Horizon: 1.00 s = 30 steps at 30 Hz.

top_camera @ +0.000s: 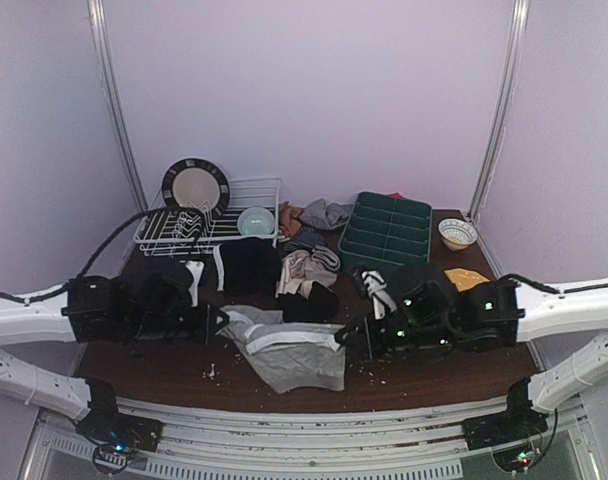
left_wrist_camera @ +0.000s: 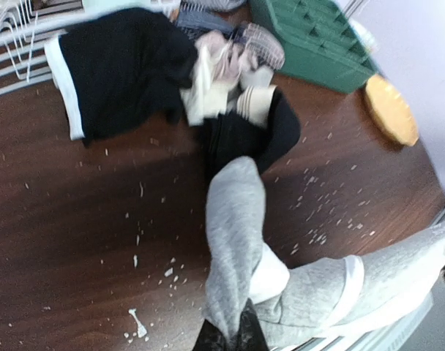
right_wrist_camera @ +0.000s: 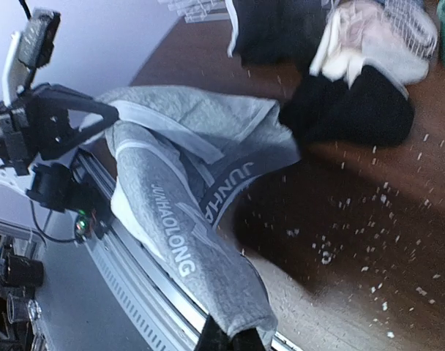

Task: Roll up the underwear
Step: Pick up the underwear from the center of the board, then place the underwear at the center of the board.

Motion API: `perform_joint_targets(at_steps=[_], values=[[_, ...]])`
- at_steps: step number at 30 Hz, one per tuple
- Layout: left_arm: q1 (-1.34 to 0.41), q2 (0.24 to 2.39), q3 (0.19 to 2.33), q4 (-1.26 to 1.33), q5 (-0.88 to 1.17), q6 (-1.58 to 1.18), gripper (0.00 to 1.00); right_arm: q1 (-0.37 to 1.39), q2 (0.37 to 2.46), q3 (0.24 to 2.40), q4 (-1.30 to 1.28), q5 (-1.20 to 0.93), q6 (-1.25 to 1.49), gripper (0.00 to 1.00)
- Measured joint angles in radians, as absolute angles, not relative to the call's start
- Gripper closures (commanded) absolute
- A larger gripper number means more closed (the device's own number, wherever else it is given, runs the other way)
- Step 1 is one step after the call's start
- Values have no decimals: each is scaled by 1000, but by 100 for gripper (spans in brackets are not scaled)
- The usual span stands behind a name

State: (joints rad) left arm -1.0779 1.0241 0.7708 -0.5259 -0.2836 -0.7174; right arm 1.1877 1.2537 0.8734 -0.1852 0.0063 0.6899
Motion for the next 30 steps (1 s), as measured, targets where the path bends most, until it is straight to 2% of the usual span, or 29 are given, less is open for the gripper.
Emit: perform_joint_targets(at_steps=[5, 15, 19, 23, 27, 30], values=[[-1052, 902, 840, -517, -327, -677, 100, 1160, 1106, 962, -261, 91, 640, 100], [-1039, 1046, 613, -434, -221, -793, 100, 1129, 1201, 676, -181, -28, 733, 100], [-1051, 1011, 544, -397, -173, -854, 93, 1140, 1195, 633, -111, -79, 774, 100], [-1130, 969, 483, -401, -148, -919, 80, 1198, 1209, 563, -81, -124, 811, 100], [-1227, 967, 465, -467, -147, -986, 44, 1296, 1297, 545, -96, -161, 832, 100], [-1281, 954, 473, -546, -169, -1026, 28, 1355, 1353, 547, -101, -195, 835, 100]])
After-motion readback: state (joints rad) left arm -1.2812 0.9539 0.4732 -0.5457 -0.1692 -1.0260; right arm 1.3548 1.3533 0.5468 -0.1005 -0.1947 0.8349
